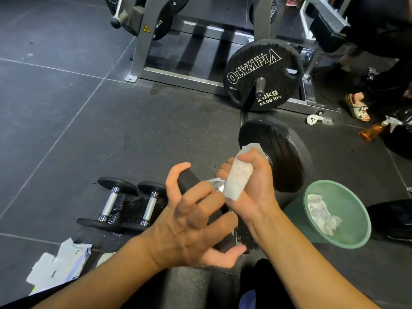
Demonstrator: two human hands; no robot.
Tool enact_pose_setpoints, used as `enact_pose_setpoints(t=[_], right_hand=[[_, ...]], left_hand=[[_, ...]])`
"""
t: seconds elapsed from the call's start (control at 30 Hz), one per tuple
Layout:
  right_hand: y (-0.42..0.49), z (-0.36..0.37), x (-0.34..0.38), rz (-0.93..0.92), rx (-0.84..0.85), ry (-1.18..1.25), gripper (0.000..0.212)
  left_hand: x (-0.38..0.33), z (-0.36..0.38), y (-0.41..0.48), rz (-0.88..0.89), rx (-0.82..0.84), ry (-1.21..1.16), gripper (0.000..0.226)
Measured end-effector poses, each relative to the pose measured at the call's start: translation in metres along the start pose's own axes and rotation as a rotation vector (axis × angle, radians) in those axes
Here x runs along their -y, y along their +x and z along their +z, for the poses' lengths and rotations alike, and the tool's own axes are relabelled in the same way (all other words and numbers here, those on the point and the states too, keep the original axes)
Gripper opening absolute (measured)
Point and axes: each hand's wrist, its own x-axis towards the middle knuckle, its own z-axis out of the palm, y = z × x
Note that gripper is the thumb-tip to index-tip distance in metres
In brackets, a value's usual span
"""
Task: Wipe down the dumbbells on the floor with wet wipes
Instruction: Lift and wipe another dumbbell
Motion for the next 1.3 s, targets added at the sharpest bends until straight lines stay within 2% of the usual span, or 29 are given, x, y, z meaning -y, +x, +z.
enact_pose_setpoints(t=[0.1, 0.17, 0.3, 0.37, 0.43, 0.5, 0.57, 0.67, 0.7, 0.73, 0.77, 0.83, 0.9, 0.97, 1.0, 1.07, 1.13, 1.2, 1.3], right_hand=[[-0.007, 0.003, 0.001, -0.060, 0.085, -0.002, 0.031], [-0.010, 0.006, 0.002, -0.101, 0.184, -0.001, 0.031], [-0.012, 0.007, 0.004, -0.062, 0.417, 0.059, 0.036], [-0.012, 0.006, 0.003, -0.038, 0.468, 0.066, 0.037], [-0.012, 0.004, 0.000, -0.025, 0.456, 0.044, 0.039], [-0.011, 0.004, -0.003, -0.016, 0.415, 0.010, 0.040], [-0.012, 0.006, -0.003, -0.016, 0.378, -0.009, 0.038], [-0.014, 0.013, -0.003, -0.058, 0.254, 0.014, 0.032], [-0.014, 0.015, -0.003, -0.069, 0.202, 0.018, 0.029], [-0.015, 0.015, -0.005, -0.075, 0.155, 0.020, 0.027], [-0.015, 0.016, -0.007, -0.074, 0.116, 0.023, 0.026], [-0.017, 0.018, -0.010, -0.065, 0.050, 0.024, 0.025], [-0.021, 0.019, -0.013, -0.051, 0.019, 0.046, 0.023], [-0.024, 0.017, -0.014, -0.032, 0.017, 0.065, 0.023], [-0.026, 0.015, -0.015, -0.018, 0.025, 0.059, 0.025], [-0.028, 0.013, -0.015, -0.006, 0.047, 0.045, 0.028], [-0.029, 0.014, -0.015, -0.039, 0.056, 0.032, 0.026], [-0.030, 0.016, -0.016, -0.087, 0.065, 0.051, 0.025], [-0.029, 0.016, -0.016, -0.099, 0.084, 0.026, 0.025]], left_hand=[[0.004, -0.009, 0.011, -0.227, -0.074, -0.171, 0.051], [0.001, -0.014, 0.019, -0.525, -0.141, -0.390, 0.043], [0.001, -0.012, 0.032, -1.375, -0.410, -1.195, 0.022], [0.007, -0.009, 0.035, -1.811, -0.439, -1.538, 0.033], [0.009, 0.001, 0.025, -2.135, -0.488, -1.629, 0.035], [0.007, 0.008, 0.017, -2.254, -0.559, -1.628, 0.032], [0.006, 0.009, 0.018, -2.211, -0.610, -1.621, 0.032], [0.007, -0.001, 0.037, -1.982, -0.628, -1.611, 0.030], [0.007, -0.008, 0.045, -1.879, -0.611, -1.536, 0.027], [0.007, -0.013, 0.050, -1.721, -0.561, -1.394, 0.023], [0.006, -0.017, 0.053, -1.492, -0.478, -1.185, 0.021], [0.008, -0.019, 0.046, -0.936, -0.218, -0.738, 0.022], [0.010, -0.018, 0.038, -0.468, -0.074, -0.395, 0.025], [0.007, -0.012, 0.033, -0.157, -0.050, -0.219, 0.032], [0.004, -0.009, 0.032, -0.083, -0.054, -0.184, 0.032], [-0.001, -0.008, 0.032, -0.081, -0.082, -0.192, 0.031], [0.001, -0.012, 0.036, -0.225, -0.125, -0.276, 0.030], [0.004, -0.017, 0.042, -0.502, -0.162, -0.459, 0.022], [0.010, -0.019, 0.049, -1.149, -0.285, -0.969, 0.024]])
